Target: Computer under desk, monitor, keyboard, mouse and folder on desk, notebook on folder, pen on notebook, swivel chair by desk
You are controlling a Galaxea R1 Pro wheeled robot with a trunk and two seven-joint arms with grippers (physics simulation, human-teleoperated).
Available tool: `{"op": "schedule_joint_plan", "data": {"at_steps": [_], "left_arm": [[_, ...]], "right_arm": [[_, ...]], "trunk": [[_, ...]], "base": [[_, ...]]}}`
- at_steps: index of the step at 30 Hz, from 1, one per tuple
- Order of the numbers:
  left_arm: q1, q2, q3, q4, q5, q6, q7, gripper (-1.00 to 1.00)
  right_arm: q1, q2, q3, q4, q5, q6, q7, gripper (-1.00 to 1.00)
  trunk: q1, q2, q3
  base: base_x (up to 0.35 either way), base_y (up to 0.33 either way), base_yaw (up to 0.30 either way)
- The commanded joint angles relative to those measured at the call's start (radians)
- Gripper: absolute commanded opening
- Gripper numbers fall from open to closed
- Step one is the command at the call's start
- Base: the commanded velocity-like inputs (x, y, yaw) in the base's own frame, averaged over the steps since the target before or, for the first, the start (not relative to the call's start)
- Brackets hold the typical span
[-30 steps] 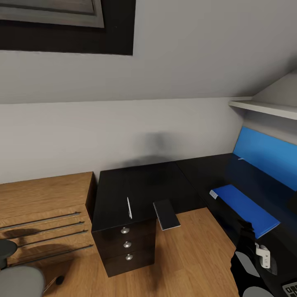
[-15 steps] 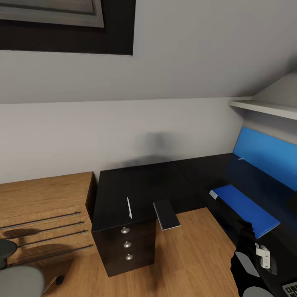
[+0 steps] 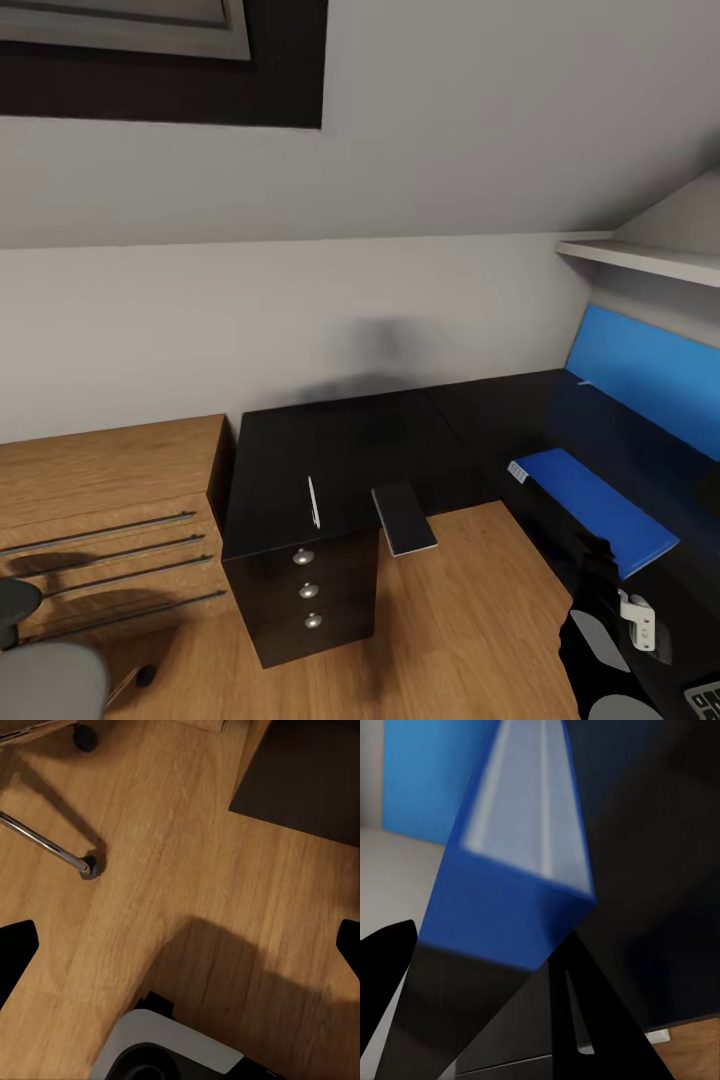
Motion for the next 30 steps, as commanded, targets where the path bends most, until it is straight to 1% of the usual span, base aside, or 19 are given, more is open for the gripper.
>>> {"op": "schedule_joint_plan", "data": {"at_steps": [1,11,18,26,29,30], "left_arm": [[-0.001,0.000,0.003,0.000,0.000,-0.002,-0.001,1.00],[-0.001,0.000,0.003,0.000,0.000,-0.002,-0.001,1.00],[-0.001,0.000,0.003,0.000,0.000,-0.002,-0.001,1.00],[-0.001,-0.002,0.003,0.000,0.000,-0.002,-0.001,1.00],[-0.001,-0.007,-0.002,0.000,0.000,-0.002,-0.001,1.00],[-0.001,-0.012,-0.008,0.000,0.000,-0.001,-0.001,1.00]], "right_arm": [[-0.001,0.000,0.000,0.001,-0.011,0.000,0.008,-1.00],[-0.001,0.000,-0.001,0.001,-0.012,0.000,0.008,-1.00],[-0.001,0.000,0.000,0.001,-0.012,0.000,0.009,-1.00],[-0.001,0.000,-0.003,0.000,-0.012,0.000,0.009,-1.00],[-0.001,0.000,-0.004,-0.001,-0.012,0.000,0.009,-1.00],[-0.001,0.000,-0.004,-0.001,-0.012,0.000,0.009,-1.00]], "trunk": [[0.000,-0.001,-0.002],[0.000,-0.001,-0.011],[0.000,-0.001,-0.013],[0.000,-0.001,-0.013],[0.000,-0.001,-0.013],[0.000,-0.001,-0.013]], "base": [[0.014,0.000,-0.027],[0.057,0.000,-0.089],[0.017,0.000,-0.023],[0.152,0.000,-0.002],[0.043,0.000,0.000],[0.022,0.000,0.000]]}}
